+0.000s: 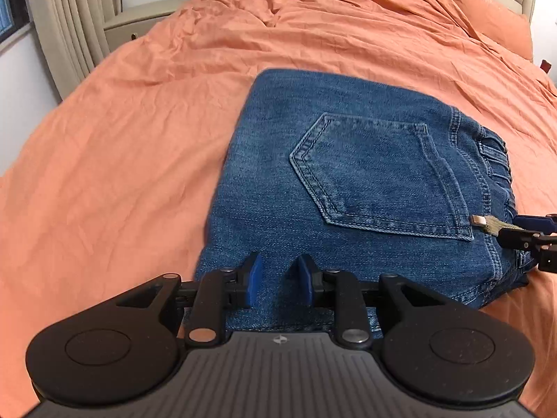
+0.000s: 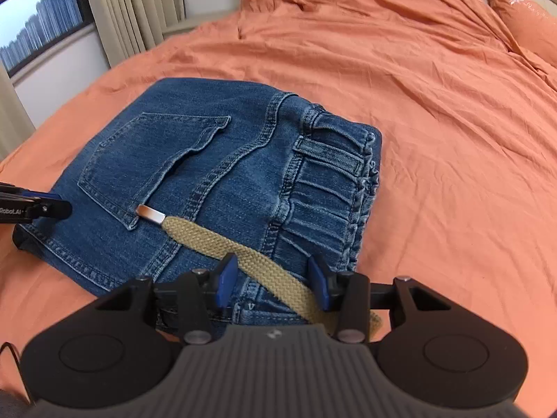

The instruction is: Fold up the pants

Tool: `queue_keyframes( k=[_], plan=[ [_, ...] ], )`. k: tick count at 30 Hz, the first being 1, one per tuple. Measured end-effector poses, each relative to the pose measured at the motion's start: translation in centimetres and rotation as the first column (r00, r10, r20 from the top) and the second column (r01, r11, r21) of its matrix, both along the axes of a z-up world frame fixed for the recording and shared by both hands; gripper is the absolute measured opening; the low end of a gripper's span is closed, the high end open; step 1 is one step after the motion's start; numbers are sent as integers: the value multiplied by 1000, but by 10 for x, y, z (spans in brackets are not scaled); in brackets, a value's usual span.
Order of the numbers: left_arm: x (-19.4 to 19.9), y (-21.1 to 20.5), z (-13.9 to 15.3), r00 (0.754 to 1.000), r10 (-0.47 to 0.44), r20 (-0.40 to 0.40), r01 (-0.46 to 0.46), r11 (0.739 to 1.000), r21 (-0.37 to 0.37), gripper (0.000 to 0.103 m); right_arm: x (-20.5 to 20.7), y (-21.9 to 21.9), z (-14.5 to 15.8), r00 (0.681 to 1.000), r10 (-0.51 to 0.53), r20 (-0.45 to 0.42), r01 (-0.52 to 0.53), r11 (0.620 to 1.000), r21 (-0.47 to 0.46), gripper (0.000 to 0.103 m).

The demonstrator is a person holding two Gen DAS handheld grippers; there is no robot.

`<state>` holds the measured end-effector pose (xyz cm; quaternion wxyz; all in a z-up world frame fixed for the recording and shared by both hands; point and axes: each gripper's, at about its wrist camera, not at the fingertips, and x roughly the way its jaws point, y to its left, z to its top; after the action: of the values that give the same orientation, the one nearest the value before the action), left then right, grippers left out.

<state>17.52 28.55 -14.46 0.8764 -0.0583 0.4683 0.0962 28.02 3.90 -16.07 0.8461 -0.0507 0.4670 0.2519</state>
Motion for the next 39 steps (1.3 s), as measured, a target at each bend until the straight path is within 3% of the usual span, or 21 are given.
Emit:
queue_keyframes(
  k=[4,6,12,17,18,21,23,25,32,36,39],
  plan=[
    [-14,-14,26,999,3,41,-5,998,55,34,2,7,27,1000,13,19,-13,1000,-29,43],
    [-24,-22,46,997,-2,72,-3,997,76,36,-6,4,46,998,15,65,-13,1000,-26,60],
    [-57,-49,112,980,-2,200,-22,993,116,45,-32,-5,122,983,15,181,-20,999,28,77],
    [-82,-73,158,962,2,273,-46,987,155,51,-66,-14,188,945,1,326,-28,996,79,81],
    [-88,-77,165,955,7,295,-54,987,149,56,-75,-17,199,935,-5,355,-29,996,88,81],
    [-112,-90,182,916,16,402,-76,988,133,86,-104,-26,222,906,-35,421,-17,993,118,82],
    [-126,-100,190,888,1,460,-84,984,159,91,-124,-34,229,893,-63,447,-1,990,143,82],
    [-137,-111,195,882,-13,471,-87,978,188,100,-145,-42,231,883,-97,460,26,987,158,82],
    [-163,-143,184,868,-12,497,-135,956,259,101,-214,-63,213,862,-210,462,139,973,182,82],
    [-172,-151,169,868,1,497,-142,959,246,101,-239,-68,189,882,-227,413,160,969,190,82],
    [-175,-156,154,888,-8,459,-116,964,241,101,-251,-67,170,892,-231,389,172,968,182,82]
  ],
)
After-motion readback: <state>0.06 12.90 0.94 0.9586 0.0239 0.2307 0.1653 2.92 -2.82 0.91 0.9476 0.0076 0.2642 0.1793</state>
